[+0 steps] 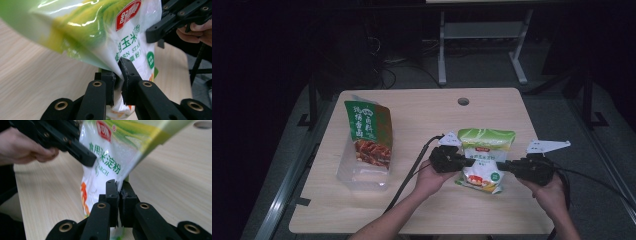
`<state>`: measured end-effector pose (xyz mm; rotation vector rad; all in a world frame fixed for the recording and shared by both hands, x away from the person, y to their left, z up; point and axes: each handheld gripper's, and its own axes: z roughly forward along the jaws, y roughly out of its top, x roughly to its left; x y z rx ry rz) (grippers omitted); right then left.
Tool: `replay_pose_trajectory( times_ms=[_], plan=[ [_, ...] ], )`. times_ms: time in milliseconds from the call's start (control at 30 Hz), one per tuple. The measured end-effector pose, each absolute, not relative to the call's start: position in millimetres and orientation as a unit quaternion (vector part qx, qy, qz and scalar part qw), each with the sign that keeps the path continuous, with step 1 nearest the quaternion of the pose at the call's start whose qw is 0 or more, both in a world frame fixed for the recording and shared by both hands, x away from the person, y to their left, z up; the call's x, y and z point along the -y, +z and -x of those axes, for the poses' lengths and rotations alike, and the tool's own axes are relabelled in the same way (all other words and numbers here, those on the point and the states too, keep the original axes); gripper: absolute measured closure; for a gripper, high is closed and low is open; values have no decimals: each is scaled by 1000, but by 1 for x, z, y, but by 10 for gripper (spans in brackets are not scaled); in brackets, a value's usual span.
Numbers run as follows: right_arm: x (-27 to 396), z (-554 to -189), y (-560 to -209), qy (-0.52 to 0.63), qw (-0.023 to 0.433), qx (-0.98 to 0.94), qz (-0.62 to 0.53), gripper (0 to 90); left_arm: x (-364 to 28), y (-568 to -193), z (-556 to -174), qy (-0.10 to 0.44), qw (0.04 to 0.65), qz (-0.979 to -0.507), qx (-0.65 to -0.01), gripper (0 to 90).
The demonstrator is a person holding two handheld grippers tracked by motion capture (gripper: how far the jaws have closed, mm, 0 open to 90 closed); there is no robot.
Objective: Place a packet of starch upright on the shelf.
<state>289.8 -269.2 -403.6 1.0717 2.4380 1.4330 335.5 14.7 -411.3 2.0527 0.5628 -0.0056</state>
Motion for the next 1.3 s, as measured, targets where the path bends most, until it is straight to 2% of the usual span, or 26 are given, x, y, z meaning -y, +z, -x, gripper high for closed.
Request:
replay_pose_trajectory(
  times_ms=[167,433,500,833,1300],
  plan=[
    [265,-294,-409,471,53,-807,-353,746,-15,-413,-333,1,487,-844,-226,832],
    [255,-301,-409,467,31,-816,-340,642,-14,-413,-331,4,486,-845,-222,830],
    [252,-302,-409,463,36,-818,-340,647,-13,-412,-330,11,483,-848,-217,829],
    [247,-305,-410,464,41,-815,-344,808,-22,-412,-327,11,485,-848,-216,784],
    [241,-304,-401,464,36,-812,-351,874,-38,-406,-314,59,460,-862,-205,568]
  ],
)
